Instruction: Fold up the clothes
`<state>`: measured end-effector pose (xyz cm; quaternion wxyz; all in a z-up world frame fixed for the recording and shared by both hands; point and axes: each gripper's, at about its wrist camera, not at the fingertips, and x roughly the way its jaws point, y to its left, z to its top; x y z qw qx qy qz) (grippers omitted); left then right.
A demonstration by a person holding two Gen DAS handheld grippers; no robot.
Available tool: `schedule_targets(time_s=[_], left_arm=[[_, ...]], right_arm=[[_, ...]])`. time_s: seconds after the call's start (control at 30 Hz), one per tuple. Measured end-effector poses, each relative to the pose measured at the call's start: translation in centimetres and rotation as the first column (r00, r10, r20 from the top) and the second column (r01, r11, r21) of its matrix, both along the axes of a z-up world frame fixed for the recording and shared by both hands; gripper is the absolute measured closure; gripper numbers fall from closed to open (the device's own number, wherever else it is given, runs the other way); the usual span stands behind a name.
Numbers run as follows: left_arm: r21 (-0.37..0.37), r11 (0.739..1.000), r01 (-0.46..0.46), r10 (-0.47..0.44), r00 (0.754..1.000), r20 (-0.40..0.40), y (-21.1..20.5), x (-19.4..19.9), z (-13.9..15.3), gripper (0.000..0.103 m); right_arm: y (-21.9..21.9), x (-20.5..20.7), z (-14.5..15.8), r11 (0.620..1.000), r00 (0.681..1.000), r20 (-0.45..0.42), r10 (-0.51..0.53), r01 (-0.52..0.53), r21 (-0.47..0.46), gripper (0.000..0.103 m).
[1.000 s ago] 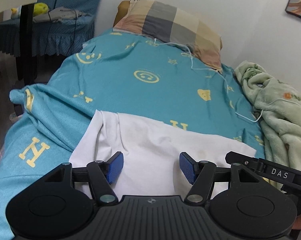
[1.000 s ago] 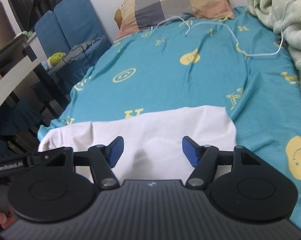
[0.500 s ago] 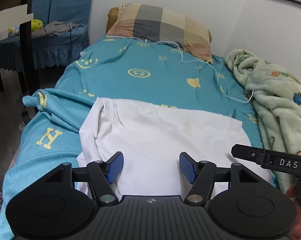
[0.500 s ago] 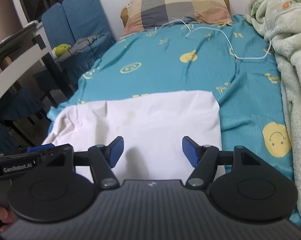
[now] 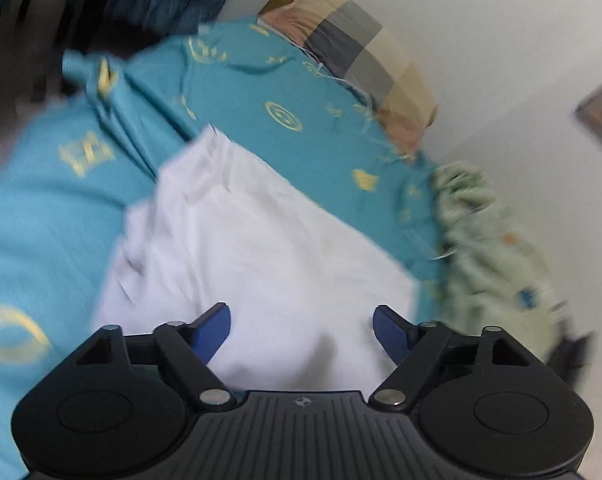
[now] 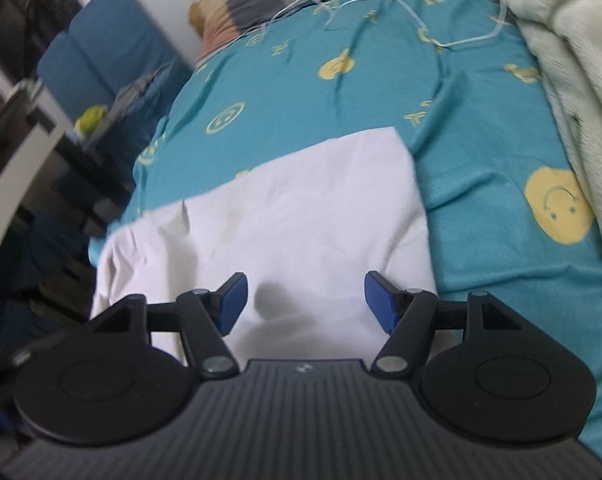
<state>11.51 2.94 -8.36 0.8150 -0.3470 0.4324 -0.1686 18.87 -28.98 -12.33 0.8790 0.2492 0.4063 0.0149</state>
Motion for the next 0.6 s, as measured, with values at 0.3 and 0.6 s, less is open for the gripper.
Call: schedule_targets(time_s=[0.3,0.6], left_arm=[[-0.231,0.963,-0.140,0.079,0.963,-0.256,0.7,0.7,-6.3,0.027],[-0.350,0.900,-0.260,0.191,0.957,-0.218,2.1,0.9,-6.6,0.076]], right_arm=[[-0.9,-1.7,1.0,0.925,0.999,-0.042,-0.018,0.033,0.378,0.035],[1.8,-3.5,-2.8,0.662,0.967,-0.235,0.098,0.113,0.740,0.035]])
